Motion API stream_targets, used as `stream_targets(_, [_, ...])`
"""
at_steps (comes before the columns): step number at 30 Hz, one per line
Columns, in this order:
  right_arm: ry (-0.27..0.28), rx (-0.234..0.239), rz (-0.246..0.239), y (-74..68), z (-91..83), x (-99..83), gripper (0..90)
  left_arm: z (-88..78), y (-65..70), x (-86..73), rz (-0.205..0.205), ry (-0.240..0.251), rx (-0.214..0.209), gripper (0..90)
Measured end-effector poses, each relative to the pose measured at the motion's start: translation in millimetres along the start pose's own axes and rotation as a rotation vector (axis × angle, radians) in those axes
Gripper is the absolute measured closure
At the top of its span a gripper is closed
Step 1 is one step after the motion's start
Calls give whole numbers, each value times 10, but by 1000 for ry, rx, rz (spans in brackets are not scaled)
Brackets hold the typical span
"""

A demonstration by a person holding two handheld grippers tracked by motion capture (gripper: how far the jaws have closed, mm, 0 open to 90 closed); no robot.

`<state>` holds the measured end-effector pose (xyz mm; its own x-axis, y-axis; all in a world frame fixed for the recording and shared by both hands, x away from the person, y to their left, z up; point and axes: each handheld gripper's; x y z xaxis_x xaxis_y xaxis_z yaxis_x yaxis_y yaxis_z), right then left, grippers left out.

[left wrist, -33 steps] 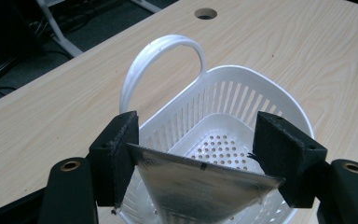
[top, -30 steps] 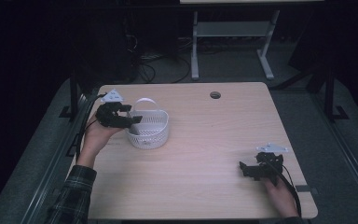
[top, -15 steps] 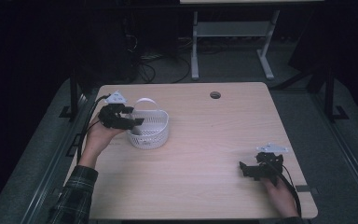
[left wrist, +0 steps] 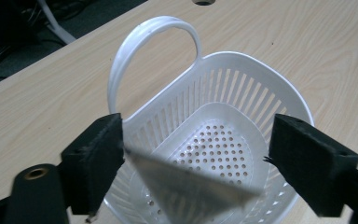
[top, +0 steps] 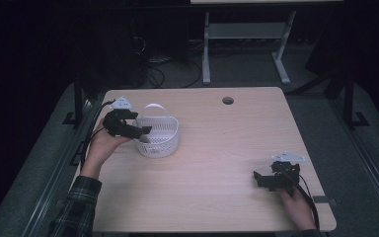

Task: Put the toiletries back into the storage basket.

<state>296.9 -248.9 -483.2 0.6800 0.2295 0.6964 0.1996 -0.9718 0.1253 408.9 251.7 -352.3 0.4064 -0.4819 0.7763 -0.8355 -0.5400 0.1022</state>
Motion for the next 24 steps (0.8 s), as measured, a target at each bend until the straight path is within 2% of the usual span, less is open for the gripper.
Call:
stream_targets(3, [-2,0,2,-1,-1,0,0,-60,19,-23,-4,20,6,145])
stream_targets(11, [0,0,1,-1,-1,-1,0,-199,81,-119,-2,14,30,138])
stream_targets(14, [0,0,-1,0,-3,-2,0,-268,125,-199,-5,37,43,138])
stream_targets(24, [0,-1,1,-1,-2,-2,0,-332,258,-421,-8,42,50,139])
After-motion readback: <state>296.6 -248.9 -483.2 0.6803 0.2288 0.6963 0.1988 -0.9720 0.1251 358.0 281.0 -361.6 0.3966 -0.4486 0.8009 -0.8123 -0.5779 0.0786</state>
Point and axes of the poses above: each handheld gripper's, and its own axes: z roughly forward along the jaws, x roughly out of its top, y roughly to its right, and after that the axes turned 12 degrees about -x, right-handed
